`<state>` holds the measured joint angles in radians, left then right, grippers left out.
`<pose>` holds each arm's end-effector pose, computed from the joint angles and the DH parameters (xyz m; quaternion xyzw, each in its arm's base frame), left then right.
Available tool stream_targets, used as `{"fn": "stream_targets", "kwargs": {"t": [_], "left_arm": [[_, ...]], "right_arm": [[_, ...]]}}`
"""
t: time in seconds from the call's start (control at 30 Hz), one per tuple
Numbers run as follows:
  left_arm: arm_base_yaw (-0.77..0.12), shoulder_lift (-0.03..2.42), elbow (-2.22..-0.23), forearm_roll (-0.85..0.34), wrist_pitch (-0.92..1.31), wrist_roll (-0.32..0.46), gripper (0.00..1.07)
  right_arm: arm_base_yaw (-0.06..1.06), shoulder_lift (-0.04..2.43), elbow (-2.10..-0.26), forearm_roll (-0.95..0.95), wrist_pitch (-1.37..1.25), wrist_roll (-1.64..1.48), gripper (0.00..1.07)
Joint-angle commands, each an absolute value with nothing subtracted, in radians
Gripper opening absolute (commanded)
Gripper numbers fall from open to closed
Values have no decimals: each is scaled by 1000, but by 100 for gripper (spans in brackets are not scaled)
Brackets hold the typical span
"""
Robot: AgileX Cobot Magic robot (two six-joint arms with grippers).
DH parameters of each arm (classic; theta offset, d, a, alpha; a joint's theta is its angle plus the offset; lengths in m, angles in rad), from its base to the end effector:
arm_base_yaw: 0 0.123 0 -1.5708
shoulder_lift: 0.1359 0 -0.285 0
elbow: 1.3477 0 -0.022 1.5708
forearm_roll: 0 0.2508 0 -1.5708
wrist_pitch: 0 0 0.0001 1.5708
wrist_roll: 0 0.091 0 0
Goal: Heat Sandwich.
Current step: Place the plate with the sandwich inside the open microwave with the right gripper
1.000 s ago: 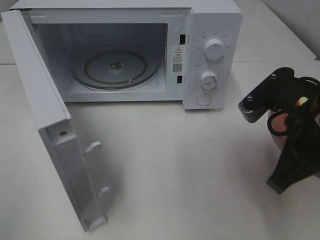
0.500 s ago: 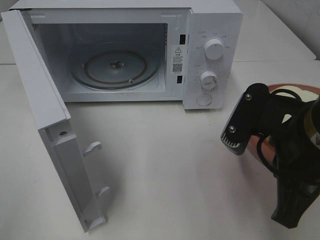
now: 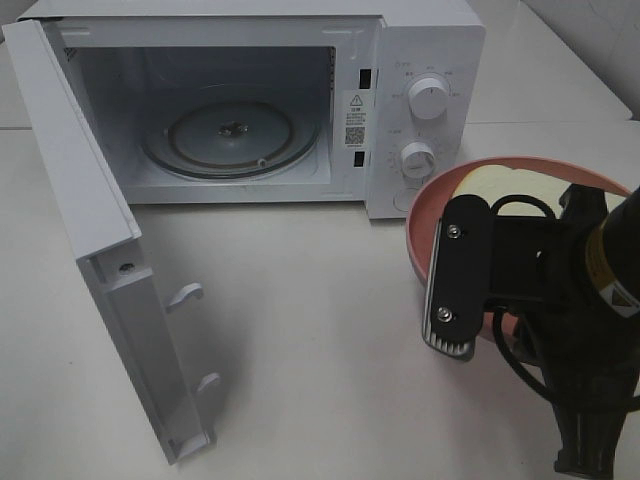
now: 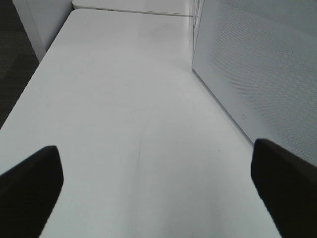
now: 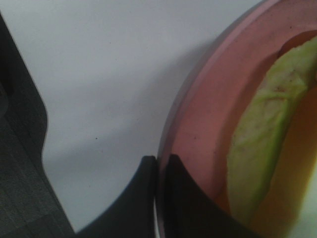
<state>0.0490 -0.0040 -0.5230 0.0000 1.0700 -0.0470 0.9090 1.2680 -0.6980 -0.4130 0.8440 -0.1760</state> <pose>-0.0086 -0.0004 0.2829 -0.0407 0.8476 0.0005 0.5291 0.1503 0.1485 0.2238 -0.6014 0.7718 -0.1148 0.1716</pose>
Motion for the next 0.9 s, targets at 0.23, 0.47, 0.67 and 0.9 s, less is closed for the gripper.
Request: {"fn": "stream_targets", "kwargs": {"t": [0.23, 0.47, 0.67, 0.9], "left_arm": [[48, -23, -522, 0, 1060, -47, 98], [48, -23, -522, 0, 1060, -47, 98], [48, -23, -522, 0, 1060, -47, 98], [48, -23, -522, 0, 1060, -47, 98]], "right_arm": [[912, 1258, -696, -433, 797, -362, 0], [912, 1258, -696, -379, 753, -465, 0], [912, 1258, -696, -353, 717, -465, 0], [912, 1258, -696, -347, 682, -582, 0]]}}
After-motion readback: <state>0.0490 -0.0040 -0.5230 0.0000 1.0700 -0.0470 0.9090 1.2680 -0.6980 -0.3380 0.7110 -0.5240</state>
